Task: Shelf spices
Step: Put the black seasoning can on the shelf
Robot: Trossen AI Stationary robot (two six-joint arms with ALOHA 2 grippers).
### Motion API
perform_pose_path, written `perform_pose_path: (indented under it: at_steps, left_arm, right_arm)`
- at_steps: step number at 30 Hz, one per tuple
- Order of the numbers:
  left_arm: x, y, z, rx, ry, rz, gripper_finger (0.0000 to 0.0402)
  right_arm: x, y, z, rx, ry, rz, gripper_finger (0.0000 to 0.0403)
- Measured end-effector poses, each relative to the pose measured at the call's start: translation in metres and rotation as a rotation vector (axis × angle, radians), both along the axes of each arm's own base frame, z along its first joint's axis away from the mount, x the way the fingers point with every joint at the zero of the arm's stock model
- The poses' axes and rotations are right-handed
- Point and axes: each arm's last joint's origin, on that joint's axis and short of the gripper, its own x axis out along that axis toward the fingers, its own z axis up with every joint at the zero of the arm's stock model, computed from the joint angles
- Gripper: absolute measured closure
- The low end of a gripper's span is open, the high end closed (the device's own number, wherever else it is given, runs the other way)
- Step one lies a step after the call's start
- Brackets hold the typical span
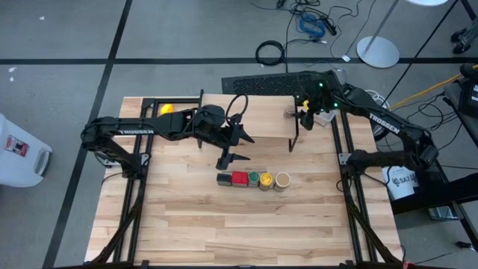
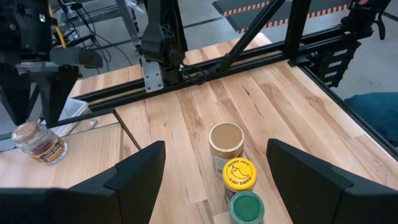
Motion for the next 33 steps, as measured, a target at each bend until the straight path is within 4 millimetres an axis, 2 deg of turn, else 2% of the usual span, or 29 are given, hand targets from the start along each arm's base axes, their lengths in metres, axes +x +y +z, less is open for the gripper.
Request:
perform_pose_path:
  at_steps: [6, 13, 18, 24, 30, 33]
  left_arm:
    - [-0.001, 0.000, -0.002, -0.001, 0.028, 0.000, 0.0111]
    - [-0.009, -0.005, -0.015, -0.080, 0.198, 0.032, 0.0111]
    - [-0.017, -0.023, -0.026, -0.092, 0.358, 0.085, 0.0111]
    - [-0.024, -0.051, -0.051, -0.070, 0.490, 0.169, 0.0111]
    - [-0.033, -0.076, -0.075, 0.085, 0.527, 0.292, 0.0111]
    - [-0.035, -0.084, -0.083, 0.073, 0.522, 0.302, 0.0111]
  right_arm:
    - [-0.008, 0.017, 0.011, 0.007, -0.022, -0.024, 0.0188]
    - [-0.023, 0.065, 0.033, 0.055, -0.117, 0.016, 0.0188]
    - [-0.028, 0.099, 0.046, 0.134, -0.224, 0.080, 0.0188]
    - [-0.017, 0.127, 0.055, 0.138, -0.315, 0.215, 0.0188]
    - [0.001, 0.146, 0.058, 0.069, -0.353, 0.305, 0.0188]
    - [0.010, 0.153, 0.054, 0.050, -0.328, 0.319, 0.0188]
